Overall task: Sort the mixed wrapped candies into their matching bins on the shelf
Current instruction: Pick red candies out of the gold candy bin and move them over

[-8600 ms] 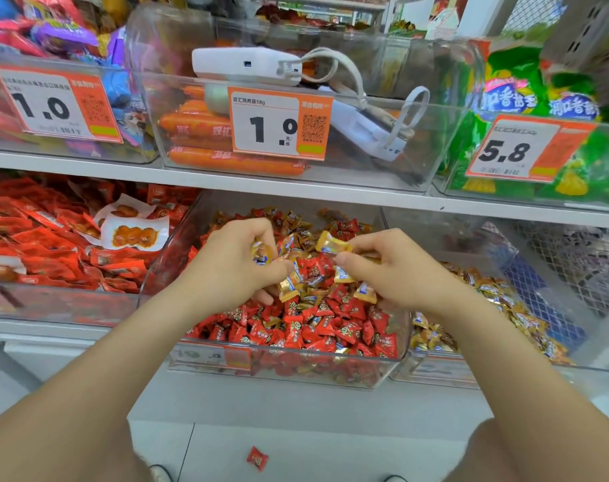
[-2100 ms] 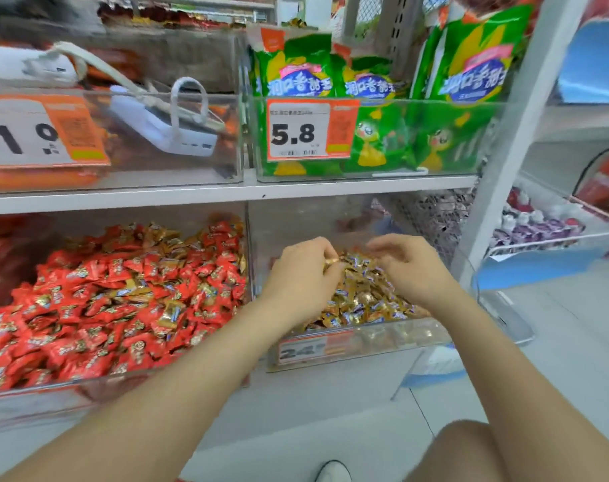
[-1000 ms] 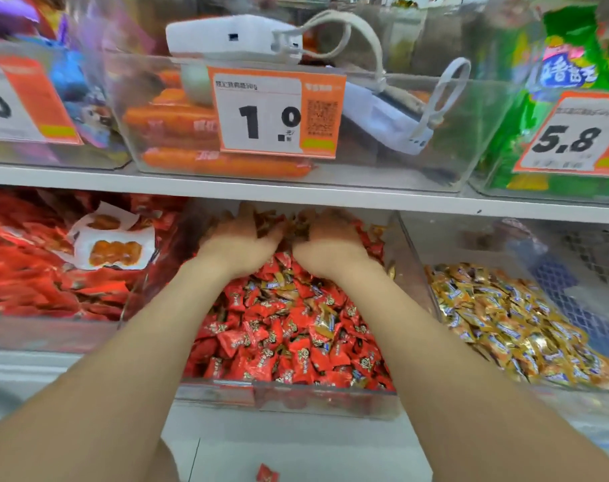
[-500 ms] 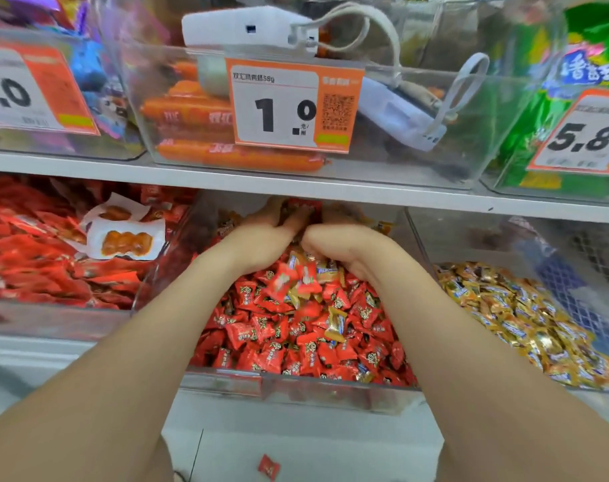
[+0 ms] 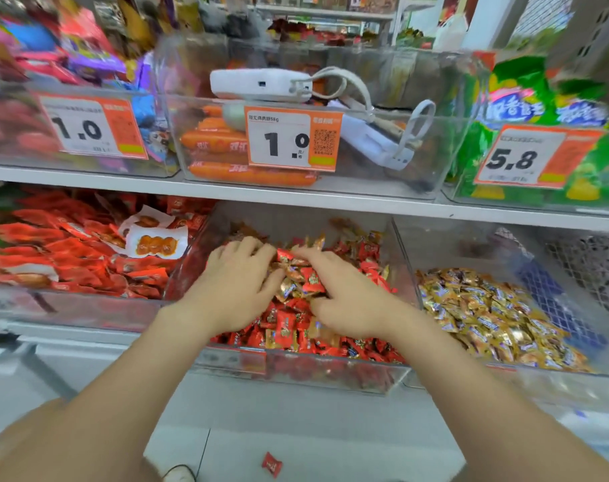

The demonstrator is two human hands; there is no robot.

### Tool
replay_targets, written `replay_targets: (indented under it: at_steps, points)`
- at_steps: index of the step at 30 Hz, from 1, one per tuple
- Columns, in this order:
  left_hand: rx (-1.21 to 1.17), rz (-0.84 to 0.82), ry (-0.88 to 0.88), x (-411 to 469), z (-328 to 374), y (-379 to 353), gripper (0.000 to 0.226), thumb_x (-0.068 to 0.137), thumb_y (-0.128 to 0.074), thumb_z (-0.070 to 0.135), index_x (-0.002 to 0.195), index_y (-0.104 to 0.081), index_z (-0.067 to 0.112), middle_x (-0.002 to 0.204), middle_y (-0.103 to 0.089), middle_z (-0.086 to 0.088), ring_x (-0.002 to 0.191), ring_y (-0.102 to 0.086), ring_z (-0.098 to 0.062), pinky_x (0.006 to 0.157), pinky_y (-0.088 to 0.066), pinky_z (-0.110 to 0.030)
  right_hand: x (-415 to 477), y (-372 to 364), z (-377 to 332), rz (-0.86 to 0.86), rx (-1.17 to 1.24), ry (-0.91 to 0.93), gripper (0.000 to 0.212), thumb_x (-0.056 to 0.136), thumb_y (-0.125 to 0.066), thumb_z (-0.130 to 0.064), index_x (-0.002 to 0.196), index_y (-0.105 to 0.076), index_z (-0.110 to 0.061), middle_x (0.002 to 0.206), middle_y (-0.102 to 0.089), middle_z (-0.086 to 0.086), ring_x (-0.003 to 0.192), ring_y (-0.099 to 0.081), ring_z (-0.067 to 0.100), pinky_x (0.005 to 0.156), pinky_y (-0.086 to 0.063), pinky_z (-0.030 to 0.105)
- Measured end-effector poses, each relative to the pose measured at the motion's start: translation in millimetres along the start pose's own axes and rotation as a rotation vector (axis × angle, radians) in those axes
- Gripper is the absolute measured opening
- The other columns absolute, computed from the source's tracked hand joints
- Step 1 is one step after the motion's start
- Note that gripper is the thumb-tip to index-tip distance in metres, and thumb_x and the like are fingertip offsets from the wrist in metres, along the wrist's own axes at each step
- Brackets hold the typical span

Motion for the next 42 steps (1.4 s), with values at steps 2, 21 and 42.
replay_targets:
  at_steps: [2, 21, 42]
  points:
    - [0.066, 0.047, 0.008, -9, 1, -2, 0.067, 0.095, -0.02, 0.058, 0.137, -0.055, 0.019, 0.139, -0.052, -0.007, 0.132, -0.048, -0.034, 0.113, -0.038, -0.054, -6, -4, -2, -0.026, -0.049, 0.015, 0.088, 0.086, -0.057, -0.015, 0.165, -0.021, -0.027, 0.162, -0.035, 0.01, 0.149, -0.037, 0.026, 0.122, -0.033, 0.038]
    - [-0.085, -0.065, -0.241, -7, 13, 3, 0.07, 0.086, -0.073, 0.061, 0.136, -0.046, 0.022, 0.133, -0.052, 0.007, 0.125, -0.049, -0.012, 0.103, -0.044, -0.029, 9, 4, 13, -0.116, -0.126, 0.114, 0.084, 0.094, -0.066, -0.013, 0.162, -0.024, -0.038, 0.164, -0.035, -0.008, 0.149, -0.03, 0.017, 0.121, -0.035, 0.044]
    - [-0.411, 0.058, -0.105, 10, 11, 22, 0.016, 0.107, -0.036, 0.019, 0.102, -0.05, 0.023, 0.086, -0.053, 0.006, 0.078, -0.05, -0.009, 0.067, -0.038, -0.027, 15, 20, 18, 0.159, -0.065, 0.052, 0.024, 0.111, -0.047, -0.039, 0.089, -0.046, -0.031, 0.056, -0.052, -0.004, 0.047, -0.049, 0.008, 0.051, -0.033, 0.032]
Point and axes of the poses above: each hand's wrist, its own x-axis towards the middle knuckle, its own y-axis out of the back of the hand, z = x × y, the point moved 3 cm from there along x, towards the middle knuckle
